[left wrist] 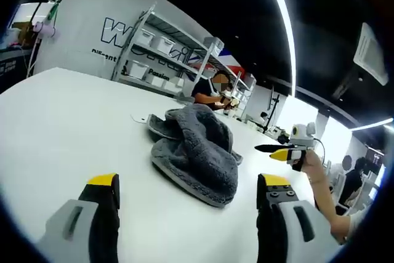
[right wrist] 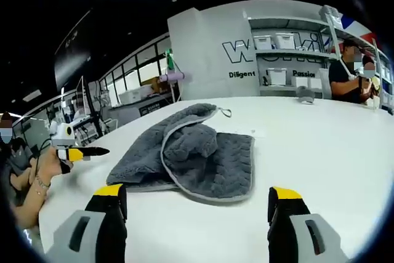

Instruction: Fold the towel on the table until its edges align and the towel forms a compact rectangular stack.

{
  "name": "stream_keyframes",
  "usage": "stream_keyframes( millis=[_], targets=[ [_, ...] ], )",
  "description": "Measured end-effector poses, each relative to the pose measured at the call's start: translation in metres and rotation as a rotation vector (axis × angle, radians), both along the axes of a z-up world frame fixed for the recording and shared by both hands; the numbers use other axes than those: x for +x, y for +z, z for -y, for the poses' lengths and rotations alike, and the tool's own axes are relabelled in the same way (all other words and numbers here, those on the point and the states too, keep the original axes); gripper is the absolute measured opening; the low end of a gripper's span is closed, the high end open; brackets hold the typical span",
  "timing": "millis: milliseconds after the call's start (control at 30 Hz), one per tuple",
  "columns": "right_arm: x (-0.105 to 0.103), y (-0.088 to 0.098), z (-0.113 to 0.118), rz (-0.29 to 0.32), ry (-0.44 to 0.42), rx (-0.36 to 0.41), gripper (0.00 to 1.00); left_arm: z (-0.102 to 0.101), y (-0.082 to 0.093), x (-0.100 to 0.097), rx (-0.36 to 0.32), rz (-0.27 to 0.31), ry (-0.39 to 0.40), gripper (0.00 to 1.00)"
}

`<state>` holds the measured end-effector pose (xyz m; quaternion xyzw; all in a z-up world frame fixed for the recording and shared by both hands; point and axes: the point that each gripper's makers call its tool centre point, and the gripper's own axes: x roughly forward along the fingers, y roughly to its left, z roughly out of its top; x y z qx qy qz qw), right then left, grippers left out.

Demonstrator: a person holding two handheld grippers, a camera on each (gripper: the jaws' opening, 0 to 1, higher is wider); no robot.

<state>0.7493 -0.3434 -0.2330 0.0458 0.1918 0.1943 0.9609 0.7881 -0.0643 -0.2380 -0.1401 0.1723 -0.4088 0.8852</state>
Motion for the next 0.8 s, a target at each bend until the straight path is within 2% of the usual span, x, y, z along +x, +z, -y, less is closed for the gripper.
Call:
stream_keyframes(
  millis=[333, 800],
  targets=[
    [0.0003, -0.006, -0.0015, -0.023, 0.008, -0.016, 1.0, 0.0017, -0.0053, -0.0006, 0.022, -0.011, -0.01, 0.97],
    [0.0001, -0.0053, 0.0, -0.019, 0.0, -0.012, 1.0, 0.0026, -0.0078, -0.0047, 0.027, -0.016, -0.012, 0.97]
  ],
)
